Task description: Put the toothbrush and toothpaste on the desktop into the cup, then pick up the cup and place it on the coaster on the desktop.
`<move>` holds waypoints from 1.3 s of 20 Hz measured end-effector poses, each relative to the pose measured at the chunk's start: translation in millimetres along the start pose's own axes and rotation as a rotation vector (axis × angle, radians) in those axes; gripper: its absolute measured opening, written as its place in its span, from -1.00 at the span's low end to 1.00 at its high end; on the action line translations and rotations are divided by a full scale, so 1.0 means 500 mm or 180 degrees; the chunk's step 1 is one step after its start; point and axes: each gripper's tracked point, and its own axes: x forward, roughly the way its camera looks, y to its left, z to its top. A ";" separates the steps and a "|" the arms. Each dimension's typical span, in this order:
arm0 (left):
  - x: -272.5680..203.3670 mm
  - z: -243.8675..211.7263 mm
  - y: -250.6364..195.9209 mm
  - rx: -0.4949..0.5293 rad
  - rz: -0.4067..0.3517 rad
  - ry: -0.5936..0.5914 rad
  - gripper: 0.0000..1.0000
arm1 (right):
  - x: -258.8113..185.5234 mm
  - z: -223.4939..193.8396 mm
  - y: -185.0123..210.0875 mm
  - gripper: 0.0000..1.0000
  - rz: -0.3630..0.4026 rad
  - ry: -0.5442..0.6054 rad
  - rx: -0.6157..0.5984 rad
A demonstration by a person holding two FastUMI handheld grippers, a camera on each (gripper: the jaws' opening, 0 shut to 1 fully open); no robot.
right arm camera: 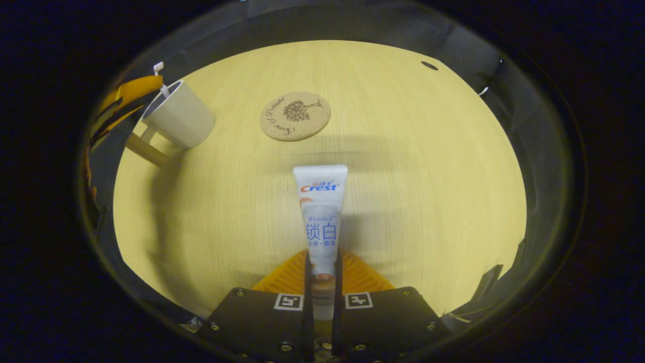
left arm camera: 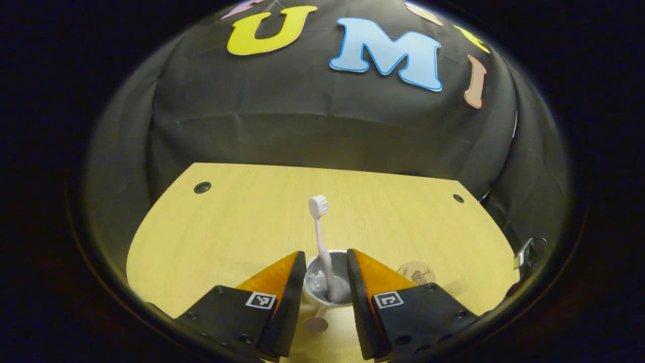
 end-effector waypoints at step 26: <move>-0.159 -0.111 0.278 -0.0227 0.0451 0.0251 0.18 | -0.205 0.449 0.265 -0.70 0.1352 -0.1052 0.0960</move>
